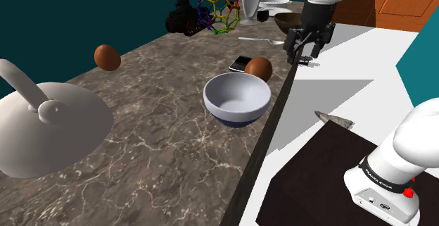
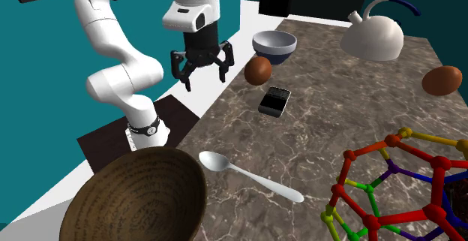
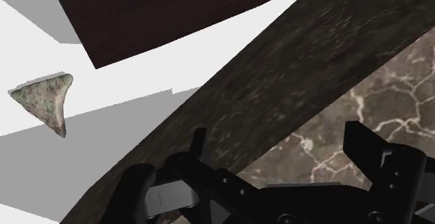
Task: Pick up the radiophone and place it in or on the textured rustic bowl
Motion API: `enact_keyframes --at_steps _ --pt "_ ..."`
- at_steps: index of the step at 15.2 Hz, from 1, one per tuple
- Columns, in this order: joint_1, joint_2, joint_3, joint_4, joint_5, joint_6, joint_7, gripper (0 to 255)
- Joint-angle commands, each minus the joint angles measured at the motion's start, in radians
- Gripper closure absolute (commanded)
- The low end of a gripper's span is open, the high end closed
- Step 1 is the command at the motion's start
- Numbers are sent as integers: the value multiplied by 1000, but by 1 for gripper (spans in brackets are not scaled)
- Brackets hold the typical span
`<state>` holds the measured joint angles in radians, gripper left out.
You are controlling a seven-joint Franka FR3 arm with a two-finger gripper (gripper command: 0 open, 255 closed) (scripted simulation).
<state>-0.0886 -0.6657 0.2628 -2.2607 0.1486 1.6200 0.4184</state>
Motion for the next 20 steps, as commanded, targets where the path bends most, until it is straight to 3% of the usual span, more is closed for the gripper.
enact_keyframes --at_steps 1,7,13,20 --pt "-24 49 55 41 32 17 140 0" --pt "-113 249 202 222 58 65 528 0" --pt "-185 485 320 443 -9 96 915 0" --pt "-178 484 325 347 -6 190 913 0"
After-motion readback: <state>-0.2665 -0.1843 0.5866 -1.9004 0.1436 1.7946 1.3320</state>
